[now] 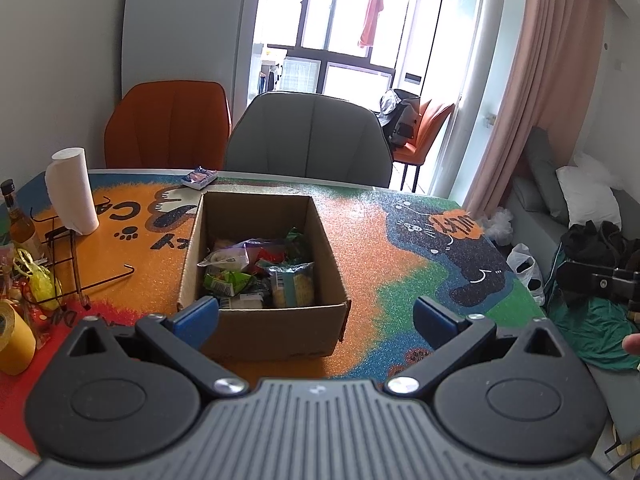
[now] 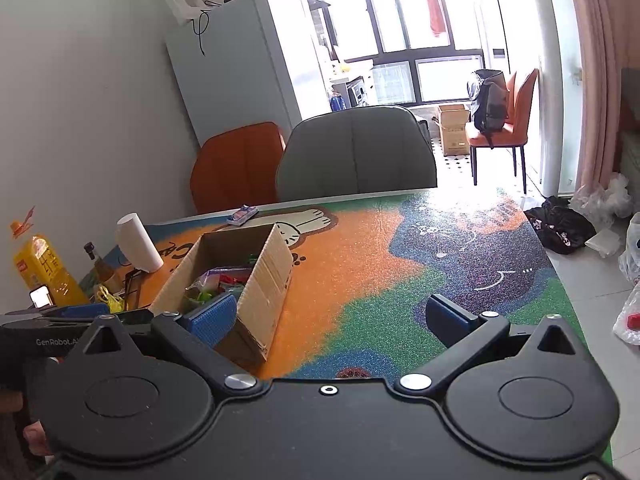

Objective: Organize snacks

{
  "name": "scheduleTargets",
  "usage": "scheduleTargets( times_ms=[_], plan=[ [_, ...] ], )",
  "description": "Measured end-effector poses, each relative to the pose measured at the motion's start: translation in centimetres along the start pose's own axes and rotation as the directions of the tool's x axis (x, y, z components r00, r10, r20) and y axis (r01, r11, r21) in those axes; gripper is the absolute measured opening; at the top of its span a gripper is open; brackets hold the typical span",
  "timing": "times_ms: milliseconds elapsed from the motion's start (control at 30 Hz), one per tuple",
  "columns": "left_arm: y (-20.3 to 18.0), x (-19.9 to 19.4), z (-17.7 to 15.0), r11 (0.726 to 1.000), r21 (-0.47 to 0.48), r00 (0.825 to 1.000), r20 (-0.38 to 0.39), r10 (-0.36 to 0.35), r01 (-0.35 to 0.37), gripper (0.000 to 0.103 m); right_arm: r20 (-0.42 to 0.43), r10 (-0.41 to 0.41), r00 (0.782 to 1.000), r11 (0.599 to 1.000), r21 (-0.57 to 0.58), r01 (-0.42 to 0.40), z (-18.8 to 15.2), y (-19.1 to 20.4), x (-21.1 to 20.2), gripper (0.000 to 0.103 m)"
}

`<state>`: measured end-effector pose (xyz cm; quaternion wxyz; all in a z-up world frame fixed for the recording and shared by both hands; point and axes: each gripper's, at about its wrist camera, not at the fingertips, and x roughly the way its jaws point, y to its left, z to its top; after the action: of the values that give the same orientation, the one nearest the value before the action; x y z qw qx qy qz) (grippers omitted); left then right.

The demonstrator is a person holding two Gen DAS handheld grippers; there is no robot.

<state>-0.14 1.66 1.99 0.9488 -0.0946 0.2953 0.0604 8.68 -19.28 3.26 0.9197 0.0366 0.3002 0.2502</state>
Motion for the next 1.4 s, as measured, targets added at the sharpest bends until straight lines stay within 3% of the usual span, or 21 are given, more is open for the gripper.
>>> scheduleTargets(
  times_ms=[1400],
  plan=[
    [-0.43,-0.62,0.17,1.000,0.020,1.000,0.005,-0.007,0.007,0.103,-0.020,0.009,1.000,1.000,-0.008,-0.009,0.22,0.24,-0.08,0.103]
  ],
)
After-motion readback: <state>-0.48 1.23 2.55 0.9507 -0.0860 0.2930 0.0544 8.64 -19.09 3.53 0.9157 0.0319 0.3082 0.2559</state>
